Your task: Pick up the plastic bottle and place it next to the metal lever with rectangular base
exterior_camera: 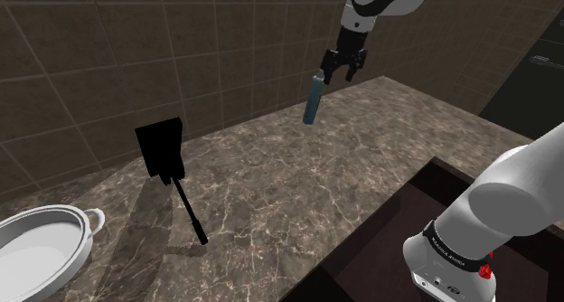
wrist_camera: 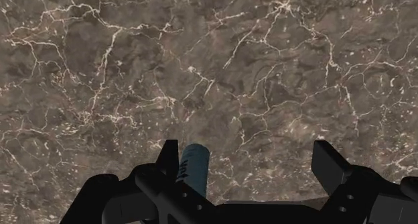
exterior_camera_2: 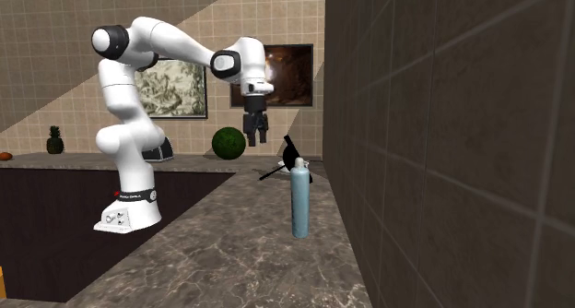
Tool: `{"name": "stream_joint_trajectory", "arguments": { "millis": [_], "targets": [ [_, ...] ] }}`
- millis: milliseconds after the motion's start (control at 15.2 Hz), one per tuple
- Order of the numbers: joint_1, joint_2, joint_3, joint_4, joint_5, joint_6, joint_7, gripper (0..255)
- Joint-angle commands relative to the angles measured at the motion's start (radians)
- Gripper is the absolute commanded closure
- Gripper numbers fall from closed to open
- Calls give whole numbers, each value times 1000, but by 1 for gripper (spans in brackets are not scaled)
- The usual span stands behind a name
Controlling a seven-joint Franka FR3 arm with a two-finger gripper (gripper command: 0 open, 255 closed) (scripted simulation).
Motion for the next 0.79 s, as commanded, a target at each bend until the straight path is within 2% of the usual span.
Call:
{"name": "stream_joint_trajectory", "arguments": {
  "millis": [0,594,726],
  "targets": [
    [-11,61,-10,38,2,41,11,0],
    [-57,344,-56,286,33,150,48,0],
    [-61,369,-59,300,37,166,50,0]
  ]
}}
